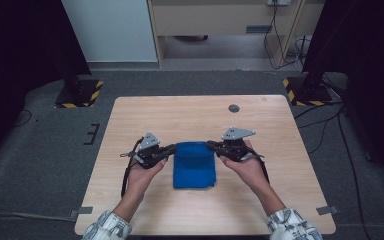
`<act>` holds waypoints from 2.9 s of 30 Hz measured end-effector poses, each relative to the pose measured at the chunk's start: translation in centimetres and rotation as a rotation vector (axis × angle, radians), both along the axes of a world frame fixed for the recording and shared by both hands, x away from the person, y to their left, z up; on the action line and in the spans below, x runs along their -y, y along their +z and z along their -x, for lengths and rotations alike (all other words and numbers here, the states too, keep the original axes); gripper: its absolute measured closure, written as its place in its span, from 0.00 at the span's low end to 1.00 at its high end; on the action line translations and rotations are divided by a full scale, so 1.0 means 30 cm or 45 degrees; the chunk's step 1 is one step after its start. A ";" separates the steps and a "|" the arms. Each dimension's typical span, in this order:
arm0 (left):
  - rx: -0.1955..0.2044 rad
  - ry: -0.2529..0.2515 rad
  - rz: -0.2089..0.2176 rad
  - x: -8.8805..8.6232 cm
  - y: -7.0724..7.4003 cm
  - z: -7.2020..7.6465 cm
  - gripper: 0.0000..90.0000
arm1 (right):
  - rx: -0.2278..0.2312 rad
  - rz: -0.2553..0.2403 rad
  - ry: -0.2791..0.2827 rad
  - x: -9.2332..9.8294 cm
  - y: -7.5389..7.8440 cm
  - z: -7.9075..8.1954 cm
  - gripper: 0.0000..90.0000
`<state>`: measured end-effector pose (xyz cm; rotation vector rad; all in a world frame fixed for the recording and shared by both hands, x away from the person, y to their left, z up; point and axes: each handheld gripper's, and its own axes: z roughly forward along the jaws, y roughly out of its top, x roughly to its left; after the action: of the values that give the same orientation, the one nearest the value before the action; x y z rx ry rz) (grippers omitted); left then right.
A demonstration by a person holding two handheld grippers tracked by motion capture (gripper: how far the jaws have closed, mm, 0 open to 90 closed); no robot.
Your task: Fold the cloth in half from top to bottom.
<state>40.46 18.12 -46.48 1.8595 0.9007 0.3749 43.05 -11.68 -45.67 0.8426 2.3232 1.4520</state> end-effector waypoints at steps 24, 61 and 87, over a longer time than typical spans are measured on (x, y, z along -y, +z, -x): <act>0.011 -0.022 -0.025 0.022 -0.034 0.109 0.92 | -0.010 -0.009 0.049 0.033 -0.037 0.108 0.96; -0.005 0.079 0.141 -0.025 -0.037 0.102 0.35 | -0.068 0.007 0.079 0.000 -0.075 0.122 0.97; -0.041 0.183 0.067 -0.065 -0.084 0.070 0.32 | -0.092 0.099 0.163 -0.005 -0.144 0.222 0.85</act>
<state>38.36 20.08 -48.99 1.7627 1.0596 0.4063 36.40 -11.54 -50.00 0.7499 2.5117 1.3913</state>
